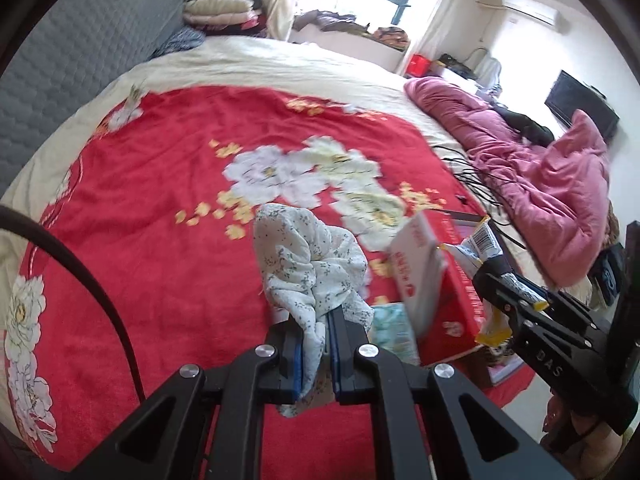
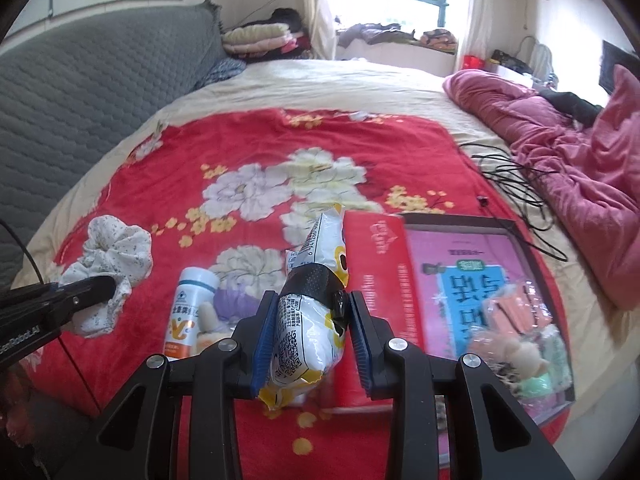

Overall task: Organize soft objects
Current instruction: 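Carry scrunchie with left tool while right tool carries duck packet to tray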

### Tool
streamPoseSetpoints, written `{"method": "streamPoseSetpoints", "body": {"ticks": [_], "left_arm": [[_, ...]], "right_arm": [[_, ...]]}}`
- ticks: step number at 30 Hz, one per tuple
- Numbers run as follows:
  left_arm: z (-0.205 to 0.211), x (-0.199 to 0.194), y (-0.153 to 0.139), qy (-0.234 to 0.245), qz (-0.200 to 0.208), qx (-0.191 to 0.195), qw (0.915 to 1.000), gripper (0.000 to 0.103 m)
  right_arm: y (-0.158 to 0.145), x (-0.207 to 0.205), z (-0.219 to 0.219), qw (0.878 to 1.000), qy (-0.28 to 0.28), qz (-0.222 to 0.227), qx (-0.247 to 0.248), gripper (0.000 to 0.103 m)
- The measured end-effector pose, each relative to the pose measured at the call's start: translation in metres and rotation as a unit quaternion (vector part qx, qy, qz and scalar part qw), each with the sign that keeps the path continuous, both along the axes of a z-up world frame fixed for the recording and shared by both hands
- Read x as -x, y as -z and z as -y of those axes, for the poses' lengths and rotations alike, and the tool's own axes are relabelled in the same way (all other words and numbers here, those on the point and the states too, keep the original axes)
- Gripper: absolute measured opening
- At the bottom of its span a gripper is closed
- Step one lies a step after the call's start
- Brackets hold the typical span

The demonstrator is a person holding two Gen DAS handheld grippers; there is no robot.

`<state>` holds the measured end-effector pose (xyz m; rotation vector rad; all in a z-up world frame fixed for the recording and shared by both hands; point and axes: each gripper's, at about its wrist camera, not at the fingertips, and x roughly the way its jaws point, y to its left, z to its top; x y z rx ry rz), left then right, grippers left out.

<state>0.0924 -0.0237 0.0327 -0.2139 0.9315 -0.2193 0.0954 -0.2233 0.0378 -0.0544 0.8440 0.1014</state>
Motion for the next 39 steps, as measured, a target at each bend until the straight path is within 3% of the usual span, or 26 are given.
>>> {"method": "streamPoseSetpoints", "body": {"ticks": [11, 19, 26, 39], "left_arm": [[0.085, 0.017, -0.025, 0.084, 0.023, 0.003, 0.9962, 0.011], [0.152, 0.015, -0.027, 0.137, 0.024, 0.004, 0.9902, 0.011], [0.207, 0.010, -0.009, 0.174, 0.003, -0.002, 0.9848, 0.011], [0.275, -0.001, 0.050, 0.214, -0.046, -0.057, 0.9740, 0.011]], "right_arm": [[-0.021, 0.033, 0.088, 0.997, 0.070, 0.022, 0.011, 0.036], [-0.024, 0.052, 0.154, 0.992, 0.122, 0.025, 0.002, 0.036], [-0.015, 0.062, 0.191, 0.989, 0.144, 0.021, -0.006, 0.036], [0.024, 0.062, 0.227, 0.987, 0.158, -0.012, -0.025, 0.036]]}}
